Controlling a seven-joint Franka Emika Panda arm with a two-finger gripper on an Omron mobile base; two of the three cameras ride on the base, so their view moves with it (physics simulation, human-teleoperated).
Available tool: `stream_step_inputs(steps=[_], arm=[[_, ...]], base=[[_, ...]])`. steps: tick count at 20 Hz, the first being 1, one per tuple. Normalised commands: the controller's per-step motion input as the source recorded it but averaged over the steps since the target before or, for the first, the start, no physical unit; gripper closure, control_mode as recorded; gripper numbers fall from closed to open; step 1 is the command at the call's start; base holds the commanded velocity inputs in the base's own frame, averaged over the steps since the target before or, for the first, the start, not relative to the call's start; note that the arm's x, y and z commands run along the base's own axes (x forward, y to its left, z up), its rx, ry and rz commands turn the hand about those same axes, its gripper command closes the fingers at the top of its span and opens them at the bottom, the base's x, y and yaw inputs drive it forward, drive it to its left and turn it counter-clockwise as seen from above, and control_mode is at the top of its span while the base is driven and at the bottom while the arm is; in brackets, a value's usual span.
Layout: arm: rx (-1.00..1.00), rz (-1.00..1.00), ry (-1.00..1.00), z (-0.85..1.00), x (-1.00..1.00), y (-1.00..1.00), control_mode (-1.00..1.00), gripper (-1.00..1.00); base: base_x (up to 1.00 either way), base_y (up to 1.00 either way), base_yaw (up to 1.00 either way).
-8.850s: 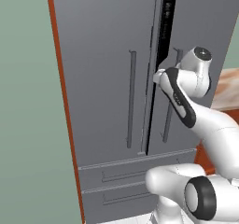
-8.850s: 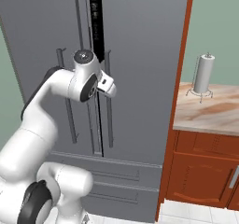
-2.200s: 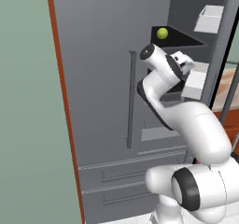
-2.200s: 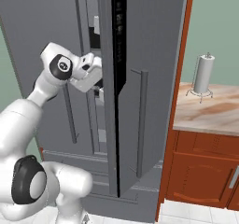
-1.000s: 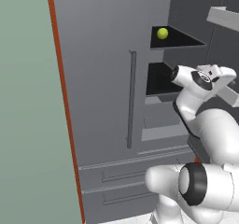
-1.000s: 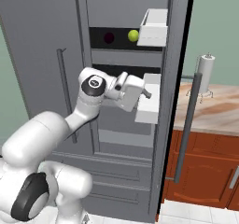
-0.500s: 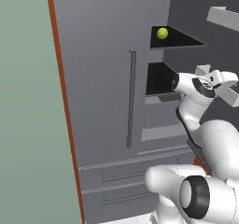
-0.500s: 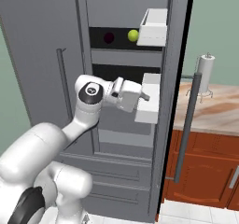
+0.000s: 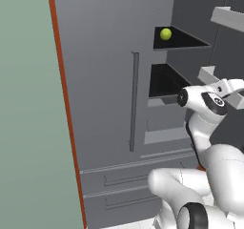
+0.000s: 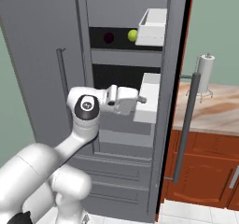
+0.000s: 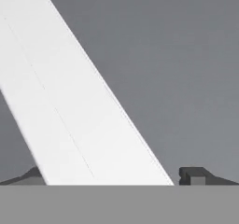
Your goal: Open the fridge, remove the pear, eggplant, and steak, and place them on any counter.
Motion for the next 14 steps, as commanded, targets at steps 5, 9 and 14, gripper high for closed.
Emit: stream_step_inputs(steps=[5, 9, 14], arm=[[-0.03, 0.00, -0.09, 0.67, -1.00, 0.00, -1.00, -1.00], [-0.02, 0.00, -0.03, 0.96, -1.00, 0.07, -1.00, -1.00], [-0.05, 0.00, -0.18, 0.71, -0.82, 0.62, -1.00, -1.00]], base=[[0.00, 0.00, 0.00], [0.00, 0.00, 0.00], [0.00, 0.00, 0.00]])
